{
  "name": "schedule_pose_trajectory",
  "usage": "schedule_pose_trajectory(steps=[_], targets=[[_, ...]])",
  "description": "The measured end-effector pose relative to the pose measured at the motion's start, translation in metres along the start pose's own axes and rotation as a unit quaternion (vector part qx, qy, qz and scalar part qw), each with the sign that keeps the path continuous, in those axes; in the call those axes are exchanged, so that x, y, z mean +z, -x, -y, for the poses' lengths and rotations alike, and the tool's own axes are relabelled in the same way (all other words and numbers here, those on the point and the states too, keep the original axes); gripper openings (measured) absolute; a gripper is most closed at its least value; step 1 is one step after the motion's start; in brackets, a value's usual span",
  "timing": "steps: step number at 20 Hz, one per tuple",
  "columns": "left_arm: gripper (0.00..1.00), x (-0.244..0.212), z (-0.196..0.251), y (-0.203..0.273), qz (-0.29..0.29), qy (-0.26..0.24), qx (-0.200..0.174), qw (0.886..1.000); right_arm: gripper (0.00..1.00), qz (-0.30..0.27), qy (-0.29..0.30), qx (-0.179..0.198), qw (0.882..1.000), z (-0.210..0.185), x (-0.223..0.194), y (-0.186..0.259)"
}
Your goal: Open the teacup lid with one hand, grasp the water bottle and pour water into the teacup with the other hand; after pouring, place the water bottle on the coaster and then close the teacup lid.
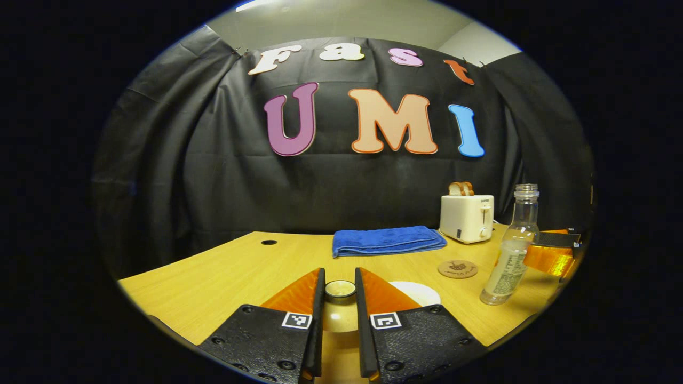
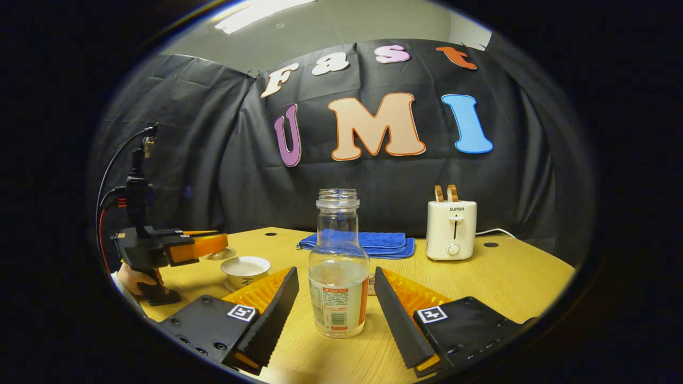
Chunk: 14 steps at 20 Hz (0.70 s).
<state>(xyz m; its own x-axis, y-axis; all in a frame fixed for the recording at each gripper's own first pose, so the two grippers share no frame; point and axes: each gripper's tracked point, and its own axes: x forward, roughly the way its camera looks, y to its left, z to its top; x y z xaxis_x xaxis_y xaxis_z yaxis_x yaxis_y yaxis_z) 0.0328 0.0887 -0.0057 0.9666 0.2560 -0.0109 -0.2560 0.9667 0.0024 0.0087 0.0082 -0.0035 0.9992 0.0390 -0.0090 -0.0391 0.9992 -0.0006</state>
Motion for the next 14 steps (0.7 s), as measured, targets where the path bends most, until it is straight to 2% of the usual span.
schedule_pose_trajectory(steps=[4, 10, 11, 13, 14], targets=[[0.24, 0.0, -0.027, 0.006, 0.0, -0.001, 0.02, 1.0, 0.93, -0.025, 0.001, 0.001, 1.0, -0.001, -0.009, -0.013], [0.25, 0.0, -0.056, 0.013, -0.001, 0.0, 0.039, 0.999, 0.93, -0.092, 0.006, -0.007, 0.996, -0.003, -0.031, -0.03], [0.25, 0.001, -0.058, 0.014, 0.0, 0.0, 0.04, 0.999, 0.96, -0.099, 0.005, -0.009, 0.995, -0.005, -0.033, -0.032], [0.25, 0.001, -0.061, 0.015, 0.0, 0.0, 0.041, 0.999, 0.93, -0.112, 0.006, -0.015, 0.994, -0.006, -0.036, -0.037], [0.25, 0.0, -0.062, 0.015, 0.0, -0.001, 0.04, 0.999, 0.88, -0.118, 0.009, -0.022, 0.993, -0.005, -0.039, -0.04]])
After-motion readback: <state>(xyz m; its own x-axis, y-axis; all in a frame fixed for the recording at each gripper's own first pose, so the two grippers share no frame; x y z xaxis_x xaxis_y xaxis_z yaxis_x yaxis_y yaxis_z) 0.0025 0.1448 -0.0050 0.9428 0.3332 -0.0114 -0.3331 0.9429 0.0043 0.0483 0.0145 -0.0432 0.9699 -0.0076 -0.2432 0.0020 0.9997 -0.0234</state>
